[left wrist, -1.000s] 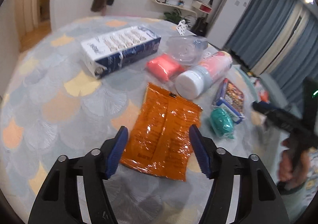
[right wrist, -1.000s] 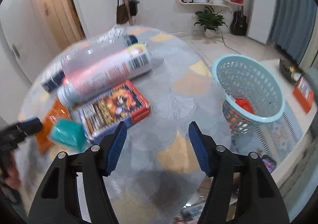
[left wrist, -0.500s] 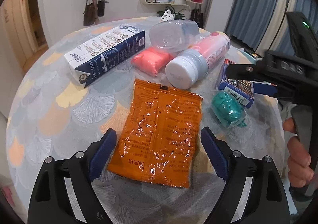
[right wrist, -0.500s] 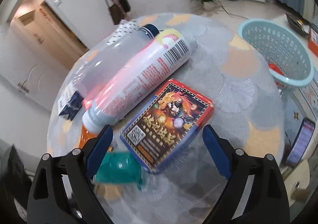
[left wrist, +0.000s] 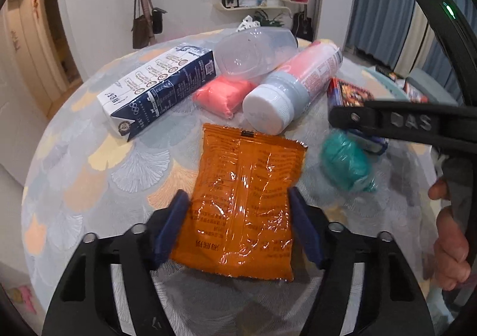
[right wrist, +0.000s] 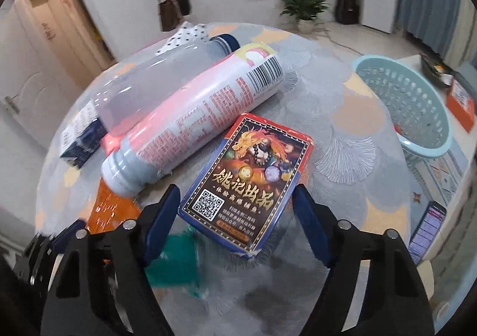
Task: Collect trash
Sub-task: 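Grasp the card box with the right tool while the left tool grasps the orange snack packet, then carry box and packet over the basket and open both tools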
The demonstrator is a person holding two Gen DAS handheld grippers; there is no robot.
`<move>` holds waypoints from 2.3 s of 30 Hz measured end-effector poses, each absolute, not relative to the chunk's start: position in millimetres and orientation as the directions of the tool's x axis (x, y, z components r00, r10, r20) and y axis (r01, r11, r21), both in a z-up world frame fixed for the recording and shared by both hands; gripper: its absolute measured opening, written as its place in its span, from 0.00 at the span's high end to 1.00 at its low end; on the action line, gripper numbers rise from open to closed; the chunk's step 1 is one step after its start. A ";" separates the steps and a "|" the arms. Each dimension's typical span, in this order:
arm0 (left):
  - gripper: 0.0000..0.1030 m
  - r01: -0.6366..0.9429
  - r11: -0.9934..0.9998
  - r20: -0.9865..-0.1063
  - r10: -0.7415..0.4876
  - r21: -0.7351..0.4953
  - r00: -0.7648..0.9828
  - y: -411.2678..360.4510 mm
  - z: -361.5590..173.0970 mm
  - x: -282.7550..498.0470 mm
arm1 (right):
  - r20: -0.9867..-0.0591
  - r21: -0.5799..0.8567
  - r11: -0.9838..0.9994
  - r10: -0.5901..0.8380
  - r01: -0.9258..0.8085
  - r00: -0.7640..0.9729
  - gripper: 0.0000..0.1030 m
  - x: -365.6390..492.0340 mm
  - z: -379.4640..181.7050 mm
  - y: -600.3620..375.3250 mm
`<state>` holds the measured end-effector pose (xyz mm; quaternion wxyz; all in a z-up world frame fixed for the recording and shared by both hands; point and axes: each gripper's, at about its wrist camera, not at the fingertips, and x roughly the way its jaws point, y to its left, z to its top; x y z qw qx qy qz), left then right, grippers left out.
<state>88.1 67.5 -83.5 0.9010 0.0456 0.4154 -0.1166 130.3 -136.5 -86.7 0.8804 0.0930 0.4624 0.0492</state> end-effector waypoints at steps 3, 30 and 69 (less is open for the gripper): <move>0.49 0.238 0.966 -0.744 -0.229 -0.097 0.628 76.8 -81.4 88.9 | -0.786 0.270 0.963 0.237 -0.028 0.571 0.36 124.8 -84.9 -150.5; 0.69 0.334 0.919 -0.562 -0.393 -0.210 0.728 58.4 -13.2 87.4 | -0.606 0.247 0.969 0.172 -0.021 0.777 0.39 96.4 -15.5 -219.8; 0.42 0.546 0.806 -0.714 -0.519 -0.227 0.469 -226.3 -42.2 280.4 | -0.750 0.338 0.856 -0.006 0.391 0.662 0.37 211.7 -108.9 -440.4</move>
